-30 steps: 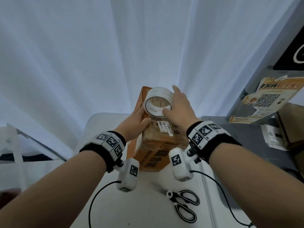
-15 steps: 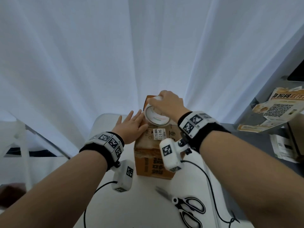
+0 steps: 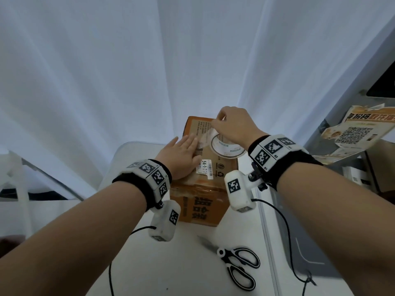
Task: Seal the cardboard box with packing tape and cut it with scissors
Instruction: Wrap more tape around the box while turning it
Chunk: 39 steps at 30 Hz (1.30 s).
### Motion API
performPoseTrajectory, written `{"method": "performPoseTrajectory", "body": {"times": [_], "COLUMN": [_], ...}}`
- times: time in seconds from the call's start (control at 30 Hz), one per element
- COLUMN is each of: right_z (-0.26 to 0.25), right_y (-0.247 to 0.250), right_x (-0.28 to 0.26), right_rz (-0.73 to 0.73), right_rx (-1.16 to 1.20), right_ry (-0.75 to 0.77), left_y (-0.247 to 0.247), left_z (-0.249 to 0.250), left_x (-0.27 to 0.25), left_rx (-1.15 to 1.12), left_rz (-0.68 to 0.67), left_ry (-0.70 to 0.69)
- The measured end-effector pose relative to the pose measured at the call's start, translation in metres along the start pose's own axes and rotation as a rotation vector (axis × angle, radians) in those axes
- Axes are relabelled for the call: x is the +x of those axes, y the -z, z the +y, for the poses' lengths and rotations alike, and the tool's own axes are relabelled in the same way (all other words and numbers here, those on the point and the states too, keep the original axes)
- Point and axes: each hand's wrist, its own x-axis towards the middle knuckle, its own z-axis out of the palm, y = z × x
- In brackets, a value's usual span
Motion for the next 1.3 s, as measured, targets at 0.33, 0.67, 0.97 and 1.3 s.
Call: {"method": "performPoseTrajectory", "body": {"times": [0.33, 0.67, 0.97, 1.3], "right_z": [0.015, 0.047, 0.041, 0.047], "right_y": [0.002, 0.021, 0.023, 0.033], "right_x": [-0.009, -0.016, -0.014, -0.023], "right_rz": [0.009, -0.079, -0.072, 0.026], "right_rx": [0.262, -0.252, -0.211, 0.137], "right_ry": [-0.09, -0.179, -0.176, -0.135], "left_y": [-0.007, -0.004, -0.002, -0.008], "left_z": [-0.005, 0.001, 0.035, 0.022], "left_x": [-0.001, 0.001, 0.013, 0.012], "left_rx": [-0.024, -0.033, 0.081, -0.147], "left_rz": [-0.049, -0.043, -0.021, 0.001], "left_ry": [0.04, 0.035, 0.092, 0.008]}}
